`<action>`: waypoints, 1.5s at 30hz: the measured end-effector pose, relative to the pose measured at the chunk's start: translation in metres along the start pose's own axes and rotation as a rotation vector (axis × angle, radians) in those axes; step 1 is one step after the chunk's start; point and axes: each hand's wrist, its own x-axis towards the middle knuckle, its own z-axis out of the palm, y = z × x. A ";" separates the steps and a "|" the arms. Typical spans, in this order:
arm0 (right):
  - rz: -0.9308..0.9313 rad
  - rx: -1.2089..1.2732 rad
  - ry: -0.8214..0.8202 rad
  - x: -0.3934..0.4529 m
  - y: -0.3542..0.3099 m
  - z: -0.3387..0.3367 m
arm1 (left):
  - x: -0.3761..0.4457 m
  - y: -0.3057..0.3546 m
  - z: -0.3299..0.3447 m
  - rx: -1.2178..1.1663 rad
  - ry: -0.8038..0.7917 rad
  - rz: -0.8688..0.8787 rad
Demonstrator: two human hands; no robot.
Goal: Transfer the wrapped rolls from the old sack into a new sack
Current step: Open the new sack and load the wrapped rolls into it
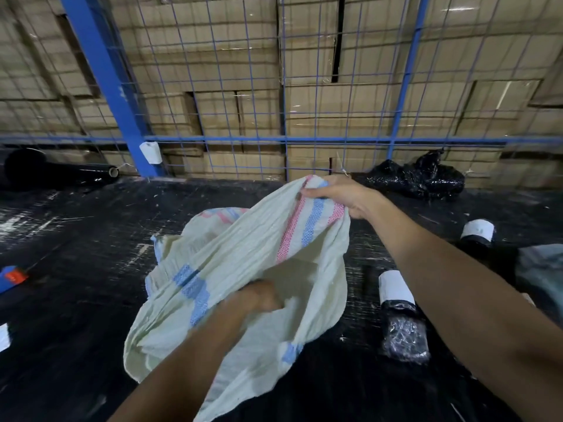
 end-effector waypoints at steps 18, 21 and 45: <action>-0.170 -0.988 0.581 0.007 0.076 0.011 | -0.096 0.063 -0.254 0.192 0.767 -0.371; 0.068 0.032 0.342 -0.004 0.072 0.004 | -0.099 0.046 -0.266 0.184 0.736 -0.431; 0.193 0.316 -0.193 -0.044 0.095 -0.009 | -0.105 -0.007 -0.265 0.175 0.689 -0.532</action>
